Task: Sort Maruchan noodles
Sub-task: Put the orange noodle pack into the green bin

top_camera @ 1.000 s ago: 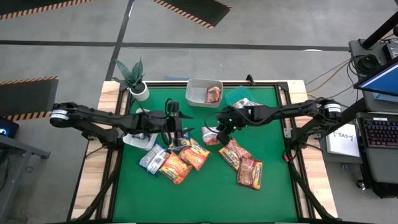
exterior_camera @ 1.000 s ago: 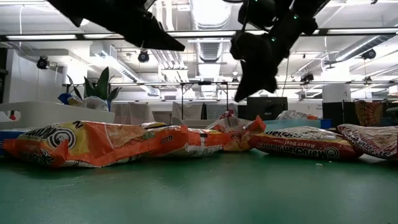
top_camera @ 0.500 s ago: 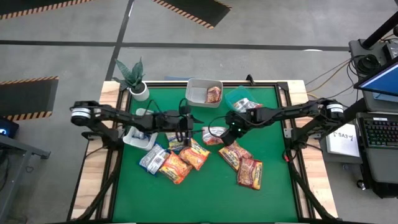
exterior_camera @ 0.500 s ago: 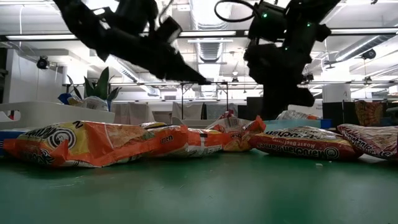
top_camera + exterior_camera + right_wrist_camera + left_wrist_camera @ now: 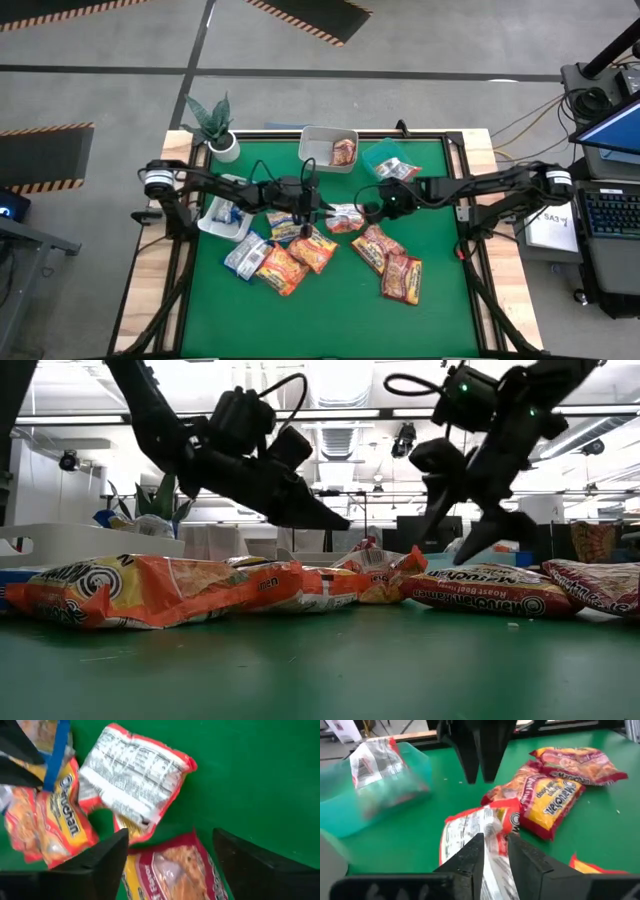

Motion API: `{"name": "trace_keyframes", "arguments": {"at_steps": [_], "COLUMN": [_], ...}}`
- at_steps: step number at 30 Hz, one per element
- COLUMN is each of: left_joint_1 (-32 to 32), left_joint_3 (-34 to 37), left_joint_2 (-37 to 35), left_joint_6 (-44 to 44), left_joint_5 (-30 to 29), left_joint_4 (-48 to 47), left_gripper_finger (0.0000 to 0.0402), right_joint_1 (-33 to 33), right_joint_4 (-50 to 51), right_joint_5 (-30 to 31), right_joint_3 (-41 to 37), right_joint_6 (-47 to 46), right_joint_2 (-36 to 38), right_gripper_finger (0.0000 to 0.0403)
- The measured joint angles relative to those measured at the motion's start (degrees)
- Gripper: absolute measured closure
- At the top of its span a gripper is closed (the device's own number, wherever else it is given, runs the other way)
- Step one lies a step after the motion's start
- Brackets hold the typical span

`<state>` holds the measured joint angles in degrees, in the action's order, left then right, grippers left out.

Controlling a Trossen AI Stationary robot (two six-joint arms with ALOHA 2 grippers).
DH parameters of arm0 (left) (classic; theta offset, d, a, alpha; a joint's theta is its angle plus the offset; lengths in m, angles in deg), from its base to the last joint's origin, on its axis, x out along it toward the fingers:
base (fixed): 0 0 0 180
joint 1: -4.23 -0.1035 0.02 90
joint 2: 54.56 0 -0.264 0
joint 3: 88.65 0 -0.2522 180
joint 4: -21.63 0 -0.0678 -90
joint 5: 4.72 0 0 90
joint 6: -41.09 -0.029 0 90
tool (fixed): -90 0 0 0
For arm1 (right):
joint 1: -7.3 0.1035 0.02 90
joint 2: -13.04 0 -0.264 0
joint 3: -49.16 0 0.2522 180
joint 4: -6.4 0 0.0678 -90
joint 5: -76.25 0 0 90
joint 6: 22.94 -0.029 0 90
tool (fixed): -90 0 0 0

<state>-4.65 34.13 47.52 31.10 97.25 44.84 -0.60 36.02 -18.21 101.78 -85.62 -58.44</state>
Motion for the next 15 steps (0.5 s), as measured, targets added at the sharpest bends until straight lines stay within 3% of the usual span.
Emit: {"name": "trace_keyframes", "arguments": {"at_steps": [8,15], "left_joint_1": [-1.6,-1.96], "left_joint_3": [-3.43,-2.43], "left_joint_2": [0.58,0.47], "left_joint_6": [3.22,-5.98], "left_joint_5": [0.82,2.37], "left_joint_4": [-0.16,-10.6], "left_gripper_finger": [0.0357,0.0363], "right_joint_1": [-1.93,-1.9], "right_joint_4": [-11.03,-16.94], "right_joint_5": [0.16,-0.02], "right_joint_3": [-3.0,-2.84], "right_joint_6": [-1.94,-1.64], "right_joint_2": [-4.56,-9.21], "right_gripper_finger": [0.0074,0.0075]}}
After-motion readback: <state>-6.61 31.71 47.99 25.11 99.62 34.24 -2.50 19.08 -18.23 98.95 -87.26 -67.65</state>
